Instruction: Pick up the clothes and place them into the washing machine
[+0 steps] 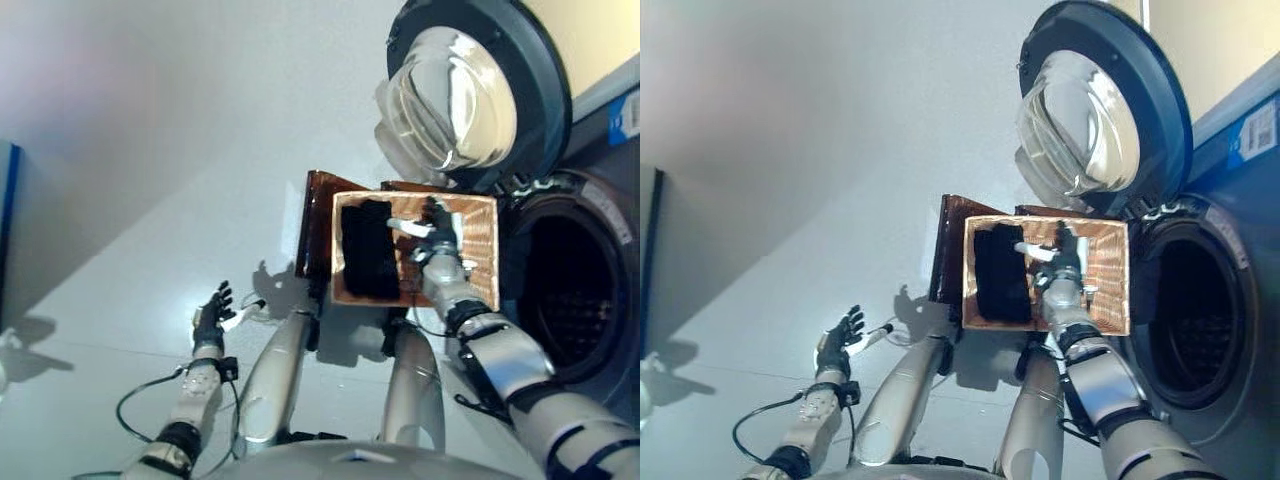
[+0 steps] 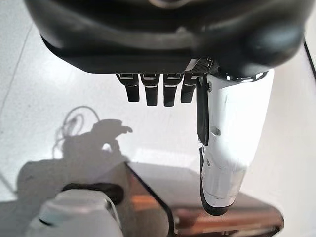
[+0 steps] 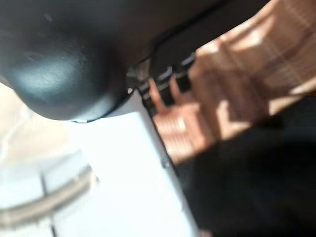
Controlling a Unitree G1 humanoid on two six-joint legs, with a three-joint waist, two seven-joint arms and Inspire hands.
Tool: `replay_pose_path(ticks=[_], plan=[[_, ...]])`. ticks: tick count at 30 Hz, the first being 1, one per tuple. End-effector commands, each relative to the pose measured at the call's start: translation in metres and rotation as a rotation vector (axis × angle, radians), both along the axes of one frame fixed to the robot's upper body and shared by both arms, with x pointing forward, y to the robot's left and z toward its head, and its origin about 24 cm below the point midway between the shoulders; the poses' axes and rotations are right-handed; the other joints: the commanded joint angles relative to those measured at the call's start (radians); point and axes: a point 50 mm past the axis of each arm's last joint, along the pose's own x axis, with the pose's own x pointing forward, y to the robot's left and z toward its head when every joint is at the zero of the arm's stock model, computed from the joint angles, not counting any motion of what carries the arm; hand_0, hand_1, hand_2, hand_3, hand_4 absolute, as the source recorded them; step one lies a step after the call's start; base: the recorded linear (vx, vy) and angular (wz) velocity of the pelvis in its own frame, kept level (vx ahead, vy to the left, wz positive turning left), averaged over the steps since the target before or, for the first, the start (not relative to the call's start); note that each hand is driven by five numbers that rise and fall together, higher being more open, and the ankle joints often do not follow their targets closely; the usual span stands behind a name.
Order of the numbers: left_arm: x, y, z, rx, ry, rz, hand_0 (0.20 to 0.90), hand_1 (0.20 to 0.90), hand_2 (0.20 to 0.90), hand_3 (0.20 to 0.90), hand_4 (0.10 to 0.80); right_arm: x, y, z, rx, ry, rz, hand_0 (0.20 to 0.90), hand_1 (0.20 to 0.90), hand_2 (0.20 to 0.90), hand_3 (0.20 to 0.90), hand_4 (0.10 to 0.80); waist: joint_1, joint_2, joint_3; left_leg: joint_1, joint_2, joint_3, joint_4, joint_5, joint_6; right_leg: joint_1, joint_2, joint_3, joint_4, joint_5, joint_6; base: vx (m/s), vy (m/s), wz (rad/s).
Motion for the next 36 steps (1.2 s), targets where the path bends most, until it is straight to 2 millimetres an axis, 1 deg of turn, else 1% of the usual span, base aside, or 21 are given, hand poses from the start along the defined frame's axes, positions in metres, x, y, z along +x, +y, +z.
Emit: replay_pose_path(ticks=[1,2,3,4,5,7,8,13,16,17,18,19,22,23,25,26,27,28,30,32,36], plan=[[-0.009,0.027,0.003,0.079,-0.001,0.068,0.900,0.900,0.900,0.900,0.800,0.004,-0.012,0.015,-0.070,-0.084,-0.005,0.900,0.900,0.900,0.900,0.800,0.030,-0.016,-0.040,-0.059,-0.010,0.012,0.101,-0.043,-0.032,-0.019,0.030,-0.009,0.046,0.000,-0.069,0.035,-0.026,0.06],[-0.009,0.027,0.003,0.079,-0.001,0.068,0.900,0.900,0.900,0.900,0.800,0.004,-0.012,0.015,-0.070,-0.084,-0.005,0.900,0.900,0.900,0.900,0.800,0.030,-0.016,-0.040,-0.060,-0.009,0.012,0.102,-0.044,-0.032,-0.019,0.030,-0.009,0.046,0.000,-0.069,0.116,-0.035,0.07],[-0.008,0.028,0.005,0.084,-0.009,0.067,0.900,0.900,0.900,0.900,0.800,0.004,-0.011,0.015,-0.077,-0.078,-0.007,0.900,0.900,0.900,0.900,0.800,0.036,-0.022,-0.041,-0.056,-0.010,0.004,0.125,-0.089,-0.034,-0.012,0.033,-0.004,0.068,-0.041,-0.061,0.018,-0.040,0.09],[-0.008,0.029,0.005,0.085,-0.014,0.068,0.900,0.900,0.900,0.900,0.800,0.005,-0.009,0.014,-0.072,-0.076,-0.009,0.900,0.900,0.900,0.900,0.800,0.043,-0.025,-0.041,-0.067,-0.009,0.003,0.111,-0.053,-0.028,-0.020,0.032,-0.018,0.053,-0.009,-0.070,0.122,-0.068,0.14],[-0.008,0.030,0.007,0.084,-0.023,0.068,0.900,0.900,0.900,0.900,0.800,0.006,-0.009,0.015,-0.091,-0.069,-0.009,0.900,0.900,0.900,0.900,0.800,0.050,-0.030,-0.041,-0.063,-0.012,-0.008,0.134,-0.096,-0.030,-0.014,0.036,-0.014,0.075,-0.049,-0.061,0.041,-0.063,0.18],[-0.004,0.030,0.012,0.088,-0.051,0.062,0.900,0.900,0.900,0.900,0.800,0.010,-0.009,0.020,-0.147,-0.058,-0.009,0.900,0.900,0.900,0.900,0.800,0.066,-0.037,-0.038,-0.077,-0.015,-0.017,0.131,-0.091,-0.029,-0.018,0.037,-0.028,0.069,-0.056,-0.063,0.102,-0.065,0.16],[-0.003,0.030,0.013,0.093,-0.058,0.058,0.900,0.900,0.900,0.900,0.800,0.009,-0.012,0.018,-0.187,-0.031,-0.025,0.900,0.900,0.900,0.900,0.800,0.075,-0.040,-0.034,-0.084,-0.018,-0.027,0.128,-0.087,-0.030,-0.021,0.036,-0.038,0.072,-0.062,-0.065,0.040,-0.049,0.14],[0.000,0.035,0.016,0.118,-0.057,0.071,0.900,0.900,0.900,0.900,0.800,0.012,-0.006,0.020,-0.270,0.001,0.007,0.900,0.900,0.900,0.900,0.800,0.094,-0.049,-0.027,-0.098,-0.026,-0.045,0.124,-0.082,-0.032,-0.023,0.035,-0.053,0.074,-0.071,-0.069,0.038,-0.043,0.15],[0.002,0.040,0.018,0.139,-0.055,0.077,0.900,0.900,0.900,0.900,0.800,0.016,-0.008,0.026,-0.369,0.033,0.016,0.900,0.900,0.900,0.900,0.800,0.111,-0.054,-0.021,-0.107,-0.031,-0.055,0.119,-0.078,-0.032,-0.024,0.035,-0.062,0.072,-0.072,-0.071,0.019,-0.029,0.15],[0.002,0.040,0.018,0.139,-0.055,0.077,0.900,0.900,0.900,0.900,0.800,0.016,-0.008,0.026,-0.369,0.033,0.016,0.900,0.900,0.900,0.900,0.800,0.111,-0.054,-0.021,-0.107,-0.031,-0.055,0.119,-0.078,-0.032,-0.024,0.035,-0.062,0.072,-0.072,-0.071,0.002,-0.052,0.15],[0.005,0.041,0.021,0.141,-0.068,0.077,0.900,0.900,0.900,0.900,0.800,0.016,-0.013,0.027,-0.429,0.073,0.011,0.900,0.900,0.900,0.900,0.800,0.129,-0.051,-0.011,-0.117,-0.035,-0.062,0.108,-0.067,-0.034,-0.026,0.029,-0.074,0.068,-0.067,-0.070,-0.012,-0.065,0.12],[0.009,0.041,0.024,0.145,-0.082,0.075,0.900,0.900,0.900,0.900,0.800,0.018,-0.013,0.030,-0.445,0.073,0.011,0.900,0.900,0.900,0.900,0.800,0.136,-0.051,-0.005,-0.123,-0.039,-0.065,0.102,-0.060,-0.035,-0.027,0.026,-0.081,0.064,-0.063,-0.068,-0.013,-0.082,0.13],[0.022,0.035,0.036,0.143,-0.144,0.056,0.900,0.900,0.900,0.900,0.800,0.017,-0.022,0.031,-0.549,0.136,0.009,0.900,0.900,0.900,0.900,0.800,0.167,-0.046,0.014,-0.138,-0.052,-0.087,0.072,-0.034,-0.041,-0.027,0.015,-0.108,0.046,-0.057,-0.067,0.004,-0.105,0.16],[0.026,0.032,0.040,0.139,-0.164,0.049,0.900,0.900,0.900,0.900,0.800,0.016,-0.025,0.030,-0.567,0.156,-0.003,0.900,0.900,0.900,0.900,0.800,0.176,-0.044,0.016,-0.140,-0.056,-0.096,0.056,-0.023,-0.044,-0.026,0.012,-0.120,0.044,-0.059,-0.066,0.031,-0.130,0.32],[0.034,0.031,0.046,0.145,-0.186,0.045,0.900,0.900,0.900,0.900,0.800,0.010,-0.028,0.022,-0.698,0.220,0.033,0.900,0.900,0.900,0.900,0.800,0.192,-0.042,0.024,-0.143,-0.064,-0.118,0.030,-0.001,-0.051,-0.023,0.006,-0.145,0.042,-0.062,-0.064,0.037,-0.119,0.55],[0.038,0.025,0.049,0.146,-0.201,0.015,0.900,0.900,0.900,0.900,0.800,0.006,-0.030,0.017,-0.694,0.255,0.030,0.900,0.900,0.900,0.900,0.800,0.201,-0.038,0.027,-0.145,-0.070,-0.132,0.024,0.004,-0.050,-0.019,0.000,-0.157,0.041,-0.064,-0.064,0.022,-0.079,0.64],[0.038,0.024,0.049,0.147,-0.200,0.015,0.900,0.900,0.900,0.900,0.800,0.006,-0.031,0.017,-0.694,0.255,0.030,0.900,0.900,0.900,0.900,0.800,0.200,-0.037,0.027,-0.145,-0.071,-0.134,0.024,0.004,-0.050,-0.018,0.000,-0.159,0.040,-0.065,-0.064,0.037,-0.082,0.64],[0.041,0.020,0.053,0.151,-0.223,-0.002,0.900,0.900,0.900,0.900,0.800,0.001,-0.033,0.011,-0.714,0.274,0.031,0.900,0.900,0.900,0.900,0.800,0.217,-0.033,0.028,-0.146,-0.080,-0.148,0.008,0.012,-0.050,-0.013,-0.006,-0.174,0.038,-0.069,-0.063,0.037,-0.061,0.49],[0.040,0.020,0.054,0.158,-0.224,-0.007,0.900,0.900,0.900,0.900,0.800,-0.002,-0.034,0.006,-0.706,0.288,0.034,0.900,0.900,0.900,0.900,0.800,0.224,-0.030,0.026,-0.143,-0.083,-0.159,-0.003,0.019,-0.051,-0.006,-0.011,-0.186,0.037,-0.073,-0.062,0.037,-0.055,0.31],[0.042,0.021,0.052,0.185,-0.204,-0.017,0.900,0.900,0.900,0.900,0.800,-0.009,-0.031,-0.005,-0.687,0.308,0.041,0.900,0.900,0.900,0.900,0.800,0.237,-0.039,0.023,-0.138,-0.088,-0.177,-0.022,0.029,-0.051,0.005,-0.017,-0.200,0.031,-0.075,-0.060,0.041,-0.052,0.33],[0.042,0.016,0.050,0.189,-0.188,-0.056,0.900,0.900,0.900,0.900,0.800,-0.017,-0.035,-0.014,-0.672,0.337,0.026,0.900,0.900,0.900,0.900,0.800,0.258,-0.051,0.022,-0.121,-0.093,-0.204,-0.049,0.044,-0.052,0.036,-0.022,-0.226,0.016,-0.075,-0.062,0.028,-0.063,0.22]])
